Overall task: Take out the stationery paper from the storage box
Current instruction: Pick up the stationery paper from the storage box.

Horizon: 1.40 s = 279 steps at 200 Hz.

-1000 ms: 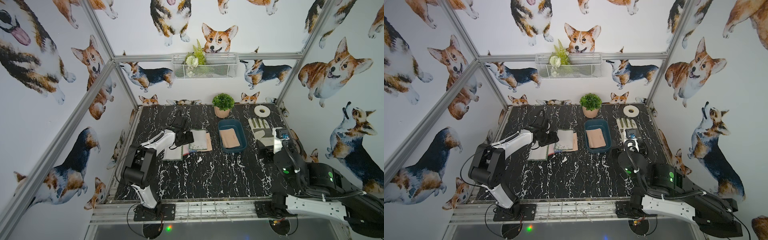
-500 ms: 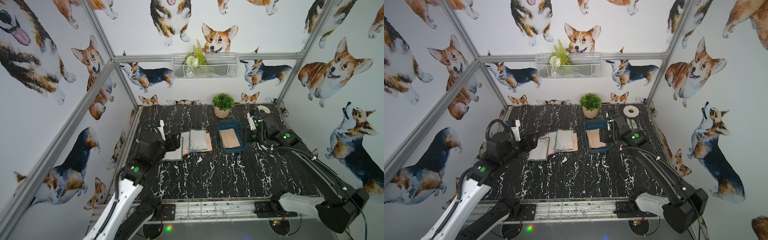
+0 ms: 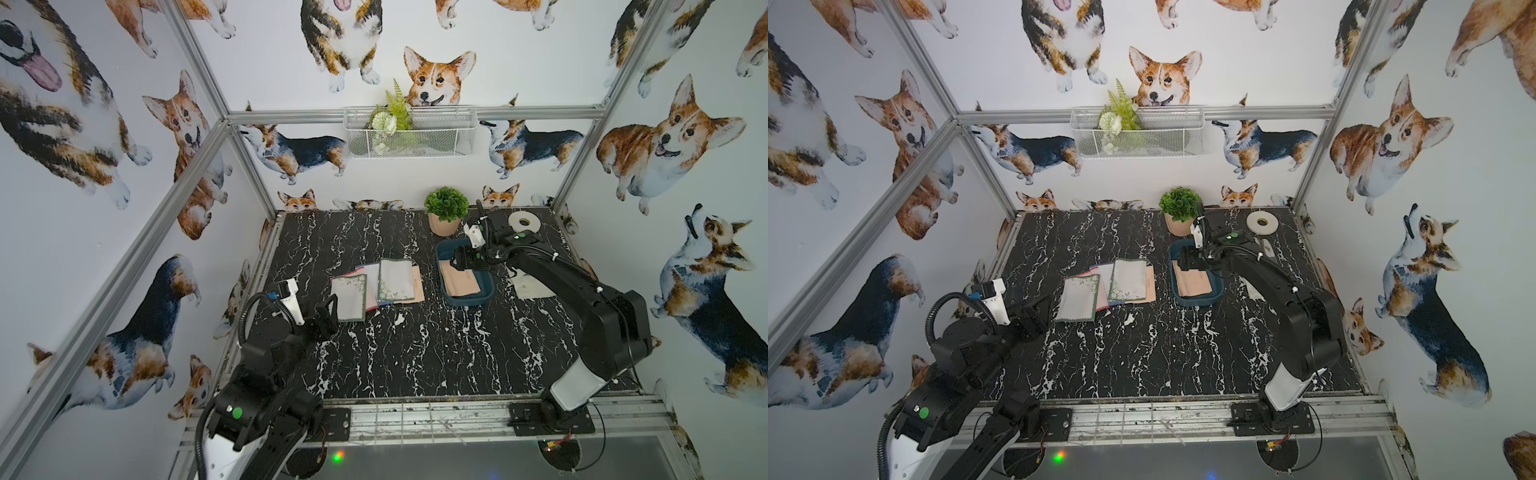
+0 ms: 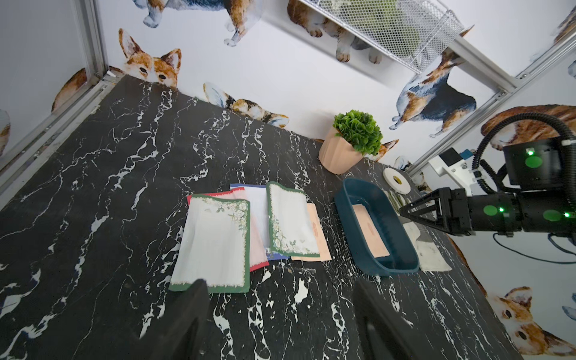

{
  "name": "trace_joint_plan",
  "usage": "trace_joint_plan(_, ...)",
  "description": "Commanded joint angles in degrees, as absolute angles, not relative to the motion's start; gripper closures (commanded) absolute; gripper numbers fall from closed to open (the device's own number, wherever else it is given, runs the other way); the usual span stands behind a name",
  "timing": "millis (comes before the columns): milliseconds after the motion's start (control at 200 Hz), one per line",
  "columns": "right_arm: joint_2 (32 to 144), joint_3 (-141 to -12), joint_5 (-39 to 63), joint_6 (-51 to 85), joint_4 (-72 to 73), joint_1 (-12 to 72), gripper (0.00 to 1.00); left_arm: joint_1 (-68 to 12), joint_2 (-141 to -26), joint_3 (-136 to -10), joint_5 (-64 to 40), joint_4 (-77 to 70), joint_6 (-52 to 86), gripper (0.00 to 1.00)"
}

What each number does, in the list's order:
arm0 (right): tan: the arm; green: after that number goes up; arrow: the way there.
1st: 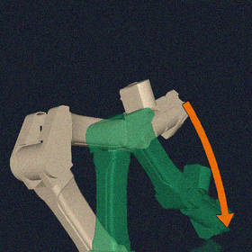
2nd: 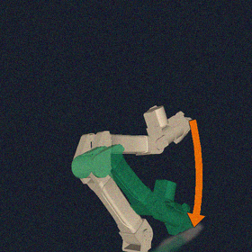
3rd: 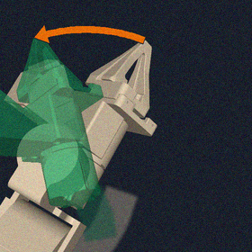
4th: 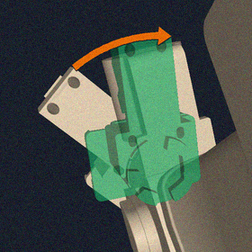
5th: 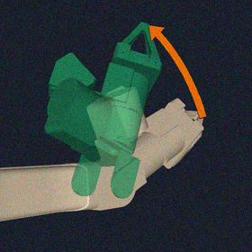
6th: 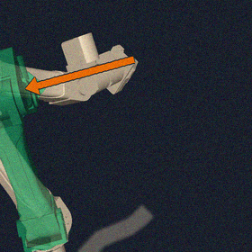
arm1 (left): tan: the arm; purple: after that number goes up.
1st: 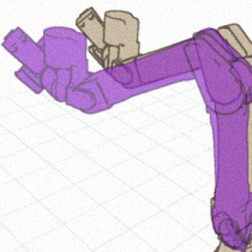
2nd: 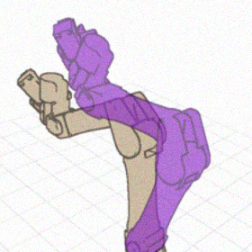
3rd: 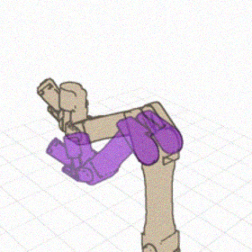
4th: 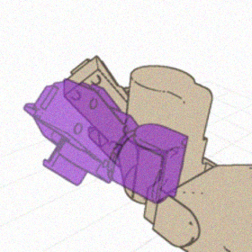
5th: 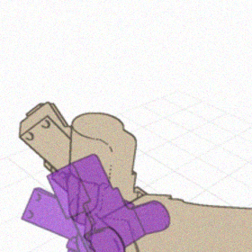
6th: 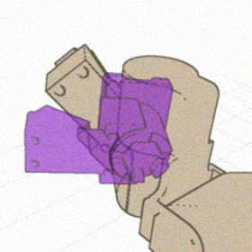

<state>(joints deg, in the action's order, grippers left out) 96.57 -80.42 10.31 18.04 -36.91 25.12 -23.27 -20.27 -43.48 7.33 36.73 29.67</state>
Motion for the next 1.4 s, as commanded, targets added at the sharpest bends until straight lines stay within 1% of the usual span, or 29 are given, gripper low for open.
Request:
trace_joint_plan(0, 100.77, -83.21, 8.11, 15.89, -37.38, 24.99, 0.21, -23.2, -18.96, -42.57, 7.63, 38.5, 31.06, 0.24)
trace_joint_plan(165, 104.0, -83.79, 3.14, 14.36, -37.28, 24.4, 0.21, -23.2, -17.17, -41.97, 8.75, 39.73, 31.75, 0.24)
trace_joint_plan(295, 107.14, -85.82, 4.4, 14.68, -38.46, 23.1, 0.21, -23.2, -16.13, -41.92, 9.49, 40.48, 31.77, 0.24)
trace_joint_plan(425, 111.1, -88.03, 3.14, 13.82, -40.65, 22.85, 0.21, -23.21, -15.86, -42.1, 9.49, 40.89, 32.05, 0.24)
trace_joint_plan(531, 114.17, -89.38, 2.44, 13.27, -42.75, 22.68, 0.24, -23.21, -15.42, -41.84, 9.65, 41.2, 32.29, 0.24)
trace_joint_plan(881, 115.87, -87.06, 0.2, 13.06, -42.63, 22.32, 0.25, -23.21, -15.03, -40.52, 9.49, 40.79, 33.34, 0.24)
trace_joint_plan(1066, 117.28, -86.24, 0.26, 13.24, -42.3, 22.24, 0.27, -23.2, -14.86, -40.26, 9.58, 40.95, 33.31, 0.24)
trace_joint_plan(1171, 117.42, -85.71, 0.25, 13.4, -41.97, 22.24, 0.31, -23.24, -14.57, -40.25, 9.93, 41.22, 33.24, 0.24)
trace_joint_plan(1246, 117.27, -85.37, 0.26, 13.48, -41.75, 22.24, 0.36, -23.23, -14.5, -40.0, 9.87, 41.22, 33.38, 0.24)
trace_joint_plan(1261, 117.18, -85.3, 0.22, 13.54, -41.69, 22.24, 0.41, -23.16, -14.5, -39.99, 9.92, 41.22, 33.34, 0.24)
trace_joint_plan(1347, 116.57, -84.91, 0.01, 13.62, -41.31, 22.24, 0.53, -23.18, -14.54, -39.73, 9.78, 41.13, 33.53, 0.24)
trace_joint_plan(1392, 116.16, -84.82, -0.18, 13.63, -41.22, 22.24, 0.62, -23.2, -14.63, -39.57, 9.67, 40.91, 33.51, 0.24)
